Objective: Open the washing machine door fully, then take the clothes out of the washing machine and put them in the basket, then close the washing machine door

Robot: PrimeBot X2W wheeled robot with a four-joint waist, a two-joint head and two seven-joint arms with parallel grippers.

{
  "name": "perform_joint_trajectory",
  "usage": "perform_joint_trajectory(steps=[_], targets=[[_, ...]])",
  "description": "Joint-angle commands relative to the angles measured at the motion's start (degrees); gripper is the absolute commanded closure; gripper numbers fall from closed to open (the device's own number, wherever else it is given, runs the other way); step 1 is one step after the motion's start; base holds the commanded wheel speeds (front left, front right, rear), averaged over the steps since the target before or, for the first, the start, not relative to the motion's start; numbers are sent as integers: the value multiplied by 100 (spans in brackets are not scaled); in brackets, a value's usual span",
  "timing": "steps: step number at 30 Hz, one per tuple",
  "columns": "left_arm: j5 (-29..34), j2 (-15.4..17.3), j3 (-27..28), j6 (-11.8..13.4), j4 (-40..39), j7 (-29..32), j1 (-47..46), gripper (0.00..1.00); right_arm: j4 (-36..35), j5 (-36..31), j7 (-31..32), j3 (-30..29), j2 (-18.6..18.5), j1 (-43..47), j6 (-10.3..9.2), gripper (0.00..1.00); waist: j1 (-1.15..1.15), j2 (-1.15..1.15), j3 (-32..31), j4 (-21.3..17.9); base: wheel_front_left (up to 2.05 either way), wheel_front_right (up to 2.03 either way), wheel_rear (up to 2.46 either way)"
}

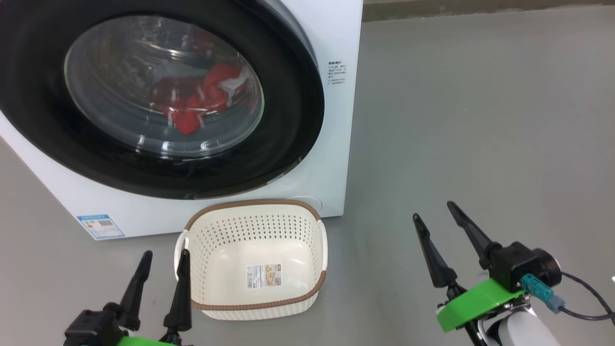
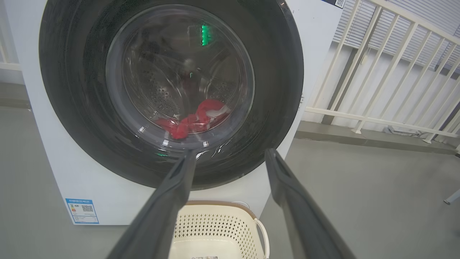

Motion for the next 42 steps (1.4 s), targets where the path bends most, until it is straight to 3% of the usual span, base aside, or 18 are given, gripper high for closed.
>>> perform_joint_trajectory(steps=[1,24,25,26,27,29,35,42], targets=[[116,85,214,-32,-179,-69,-218,0,-174,-130,-78,90,8,-304,2,0,0,0,33,1,0,0,0],[71,85,343,-32,-183,-69,-237,0,13,37,-78,-23,28,-300,2,0,0,0,66,26,0,0,0],[56,85,344,-32,-183,-69,-233,0,30,71,-78,-18,28,-319,2,5,0,0,76,26,0,0,0],[51,85,341,-32,-184,-69,-232,0,50,109,-78,-14,29,-342,2,27,0,0,91,30,0,0,0],[49,85,335,-32,-185,-69,-237,0,71,144,-78,-11,29,-369,2,62,0,0,110,35,0,0,0],[39,85,315,-32,-193,-69,-264,0,115,183,-78,-12,30,-440,2,100,0,0,169,56,0,0,0],[33,85,258,-32,-259,-69,-370,0,370,386,-78,-129,30,-663,2,100,0,0,368,130,0,0,0],[-15,85,121,-32,-380,-69,-553,0,782,1222,-78,-343,31,-1213,2,100,0,0,788,310,0,0,0]])
